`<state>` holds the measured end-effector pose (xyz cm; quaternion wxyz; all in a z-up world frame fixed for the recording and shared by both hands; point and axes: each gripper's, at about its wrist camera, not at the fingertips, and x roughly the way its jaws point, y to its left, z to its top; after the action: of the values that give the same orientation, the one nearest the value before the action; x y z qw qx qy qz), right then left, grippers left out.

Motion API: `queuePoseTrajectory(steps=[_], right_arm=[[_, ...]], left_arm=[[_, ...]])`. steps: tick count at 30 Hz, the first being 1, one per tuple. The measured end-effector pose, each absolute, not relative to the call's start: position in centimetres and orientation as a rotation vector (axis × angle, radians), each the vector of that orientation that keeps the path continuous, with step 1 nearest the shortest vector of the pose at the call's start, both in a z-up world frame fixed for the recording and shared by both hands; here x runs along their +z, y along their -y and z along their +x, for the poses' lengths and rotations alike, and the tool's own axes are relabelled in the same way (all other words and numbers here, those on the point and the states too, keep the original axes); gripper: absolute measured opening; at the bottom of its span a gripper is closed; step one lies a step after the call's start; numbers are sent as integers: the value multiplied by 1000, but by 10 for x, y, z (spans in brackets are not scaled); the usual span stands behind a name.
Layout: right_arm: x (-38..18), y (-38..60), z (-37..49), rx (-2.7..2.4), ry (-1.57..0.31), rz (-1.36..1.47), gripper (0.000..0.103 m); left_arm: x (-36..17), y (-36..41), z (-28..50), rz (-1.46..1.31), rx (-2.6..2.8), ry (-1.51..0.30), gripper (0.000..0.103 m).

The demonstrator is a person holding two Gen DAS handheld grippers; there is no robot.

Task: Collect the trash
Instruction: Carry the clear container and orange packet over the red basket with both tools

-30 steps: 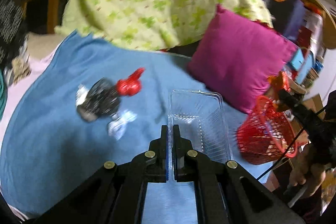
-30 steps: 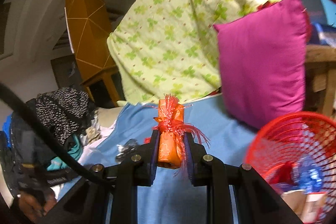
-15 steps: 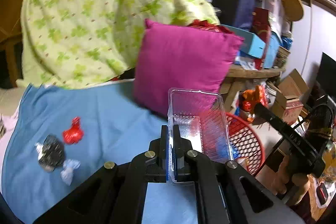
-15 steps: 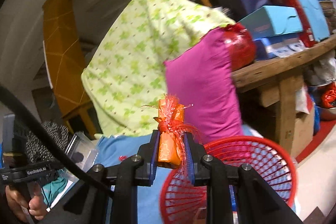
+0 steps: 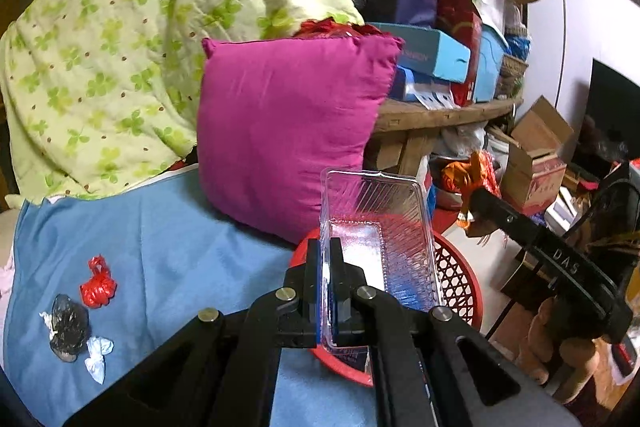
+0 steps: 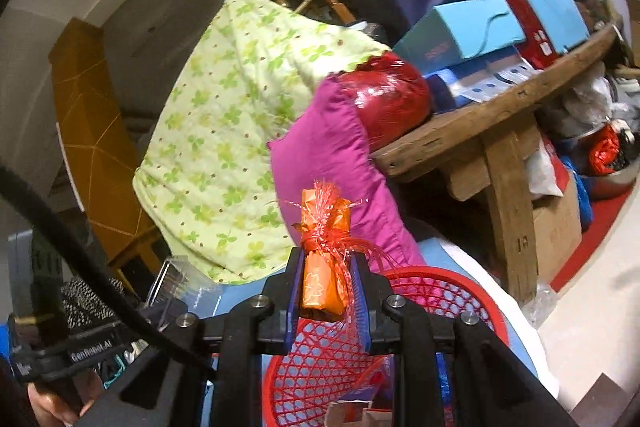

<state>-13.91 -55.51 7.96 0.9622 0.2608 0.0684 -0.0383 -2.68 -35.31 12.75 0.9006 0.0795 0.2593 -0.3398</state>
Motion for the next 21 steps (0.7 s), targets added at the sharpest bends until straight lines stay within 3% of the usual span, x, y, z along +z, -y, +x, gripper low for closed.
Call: queuePoseTrajectory(steps=[21], right_arm=[[69, 575, -134, -77, -199, 610, 25]], left_arm=[[116, 400, -33, 300, -678, -503, 3]])
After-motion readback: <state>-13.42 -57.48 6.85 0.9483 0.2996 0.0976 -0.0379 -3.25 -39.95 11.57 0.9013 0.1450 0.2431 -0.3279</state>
